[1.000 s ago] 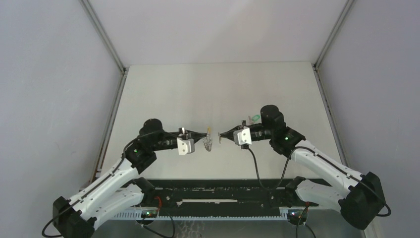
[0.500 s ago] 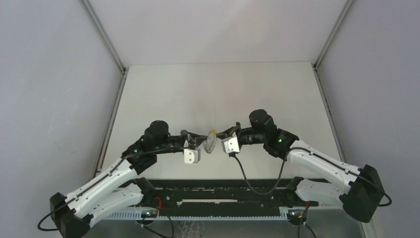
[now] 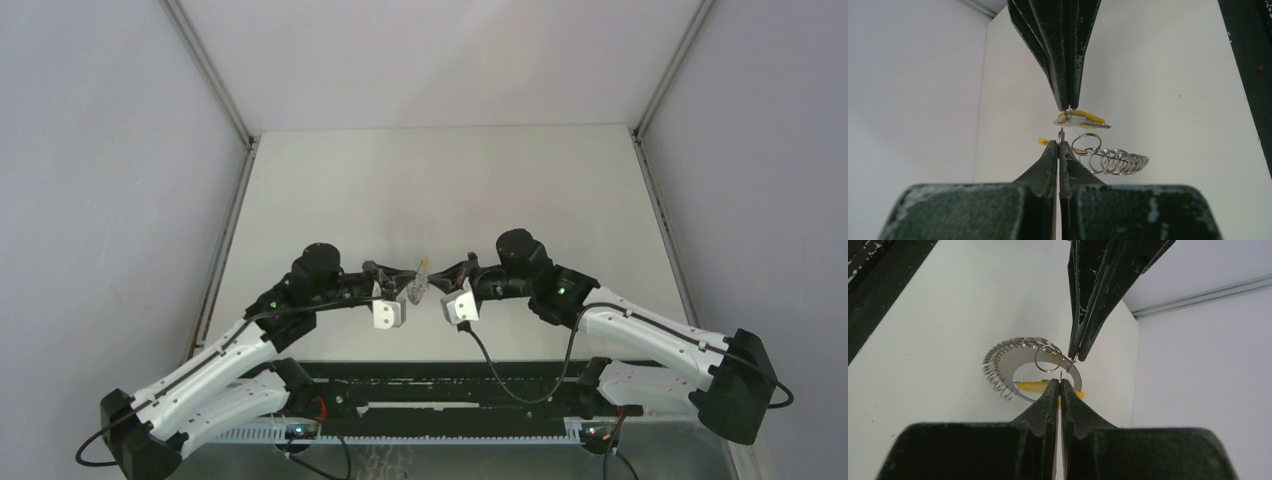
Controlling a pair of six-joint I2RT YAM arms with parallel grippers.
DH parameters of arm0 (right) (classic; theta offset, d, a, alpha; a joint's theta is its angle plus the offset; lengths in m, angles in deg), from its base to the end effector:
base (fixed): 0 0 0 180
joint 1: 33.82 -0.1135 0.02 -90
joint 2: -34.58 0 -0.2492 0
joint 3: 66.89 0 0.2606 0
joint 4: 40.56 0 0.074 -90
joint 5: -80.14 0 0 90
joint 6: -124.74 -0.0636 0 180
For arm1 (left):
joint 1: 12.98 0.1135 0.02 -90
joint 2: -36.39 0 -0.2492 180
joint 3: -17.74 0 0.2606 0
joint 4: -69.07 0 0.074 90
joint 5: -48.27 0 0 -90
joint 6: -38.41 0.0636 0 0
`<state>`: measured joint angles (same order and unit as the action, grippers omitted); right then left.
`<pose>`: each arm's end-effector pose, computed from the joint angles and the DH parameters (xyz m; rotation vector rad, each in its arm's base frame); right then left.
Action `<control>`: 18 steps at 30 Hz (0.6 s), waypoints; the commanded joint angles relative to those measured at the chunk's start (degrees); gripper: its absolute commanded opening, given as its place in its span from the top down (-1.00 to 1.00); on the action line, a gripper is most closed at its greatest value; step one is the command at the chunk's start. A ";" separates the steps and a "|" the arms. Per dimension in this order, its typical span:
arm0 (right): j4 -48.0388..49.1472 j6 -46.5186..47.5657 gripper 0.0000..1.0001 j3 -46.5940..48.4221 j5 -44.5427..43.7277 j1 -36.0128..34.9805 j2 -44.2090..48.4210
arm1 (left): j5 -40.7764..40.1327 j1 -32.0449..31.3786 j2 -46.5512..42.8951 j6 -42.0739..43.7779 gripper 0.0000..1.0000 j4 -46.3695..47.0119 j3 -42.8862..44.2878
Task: Put the keys on the keyring
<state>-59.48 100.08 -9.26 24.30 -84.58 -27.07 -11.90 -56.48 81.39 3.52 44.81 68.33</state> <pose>0.1483 0.2381 0.2652 -1.8000 0.6709 0.4154 0.1418 -0.1782 0.2737 1.6189 0.9299 -0.3528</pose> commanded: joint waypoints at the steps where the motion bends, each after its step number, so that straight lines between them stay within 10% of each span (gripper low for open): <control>1: 2.82 2.24 1.00 1.58 -3.57 -1.75 0.04 | 1.41 -0.30 -0.27 0.50 1.00 1.62 1.90; 18: 2.51 3.74 1.00 1.58 -6.67 -3.55 0.09 | 2.36 -0.27 0.83 0.18 1.00 1.33 2.18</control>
<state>-58.93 102.99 -9.26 17.41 -87.27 -27.16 -11.34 -56.48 82.28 3.50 44.38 68.33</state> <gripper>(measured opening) 0.002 0.010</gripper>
